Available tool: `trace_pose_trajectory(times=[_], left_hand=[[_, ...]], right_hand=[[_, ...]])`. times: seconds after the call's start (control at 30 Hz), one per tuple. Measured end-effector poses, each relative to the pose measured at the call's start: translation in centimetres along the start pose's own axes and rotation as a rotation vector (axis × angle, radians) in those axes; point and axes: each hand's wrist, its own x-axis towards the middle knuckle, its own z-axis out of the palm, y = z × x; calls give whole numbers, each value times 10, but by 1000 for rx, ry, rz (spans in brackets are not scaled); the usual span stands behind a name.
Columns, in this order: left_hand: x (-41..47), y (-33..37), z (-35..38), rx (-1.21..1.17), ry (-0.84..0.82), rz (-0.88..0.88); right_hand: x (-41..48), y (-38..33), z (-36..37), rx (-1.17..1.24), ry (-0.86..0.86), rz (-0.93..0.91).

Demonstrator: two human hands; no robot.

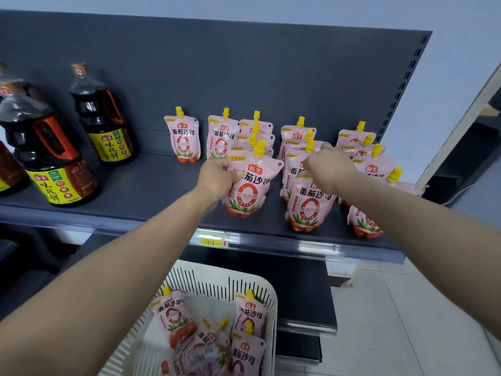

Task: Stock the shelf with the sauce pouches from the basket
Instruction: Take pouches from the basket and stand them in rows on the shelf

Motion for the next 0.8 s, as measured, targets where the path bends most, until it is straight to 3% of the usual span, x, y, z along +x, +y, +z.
trace_pose_trajectory(times=[0.43, 0.8], left_hand=[[12, -21, 24, -113, -31, -133], [15, -32, 12, -98, -179, -175]], right_hand=[[0, 10, 3, 140, 47, -62], [-7, 0, -11, 156, 284, -182]])
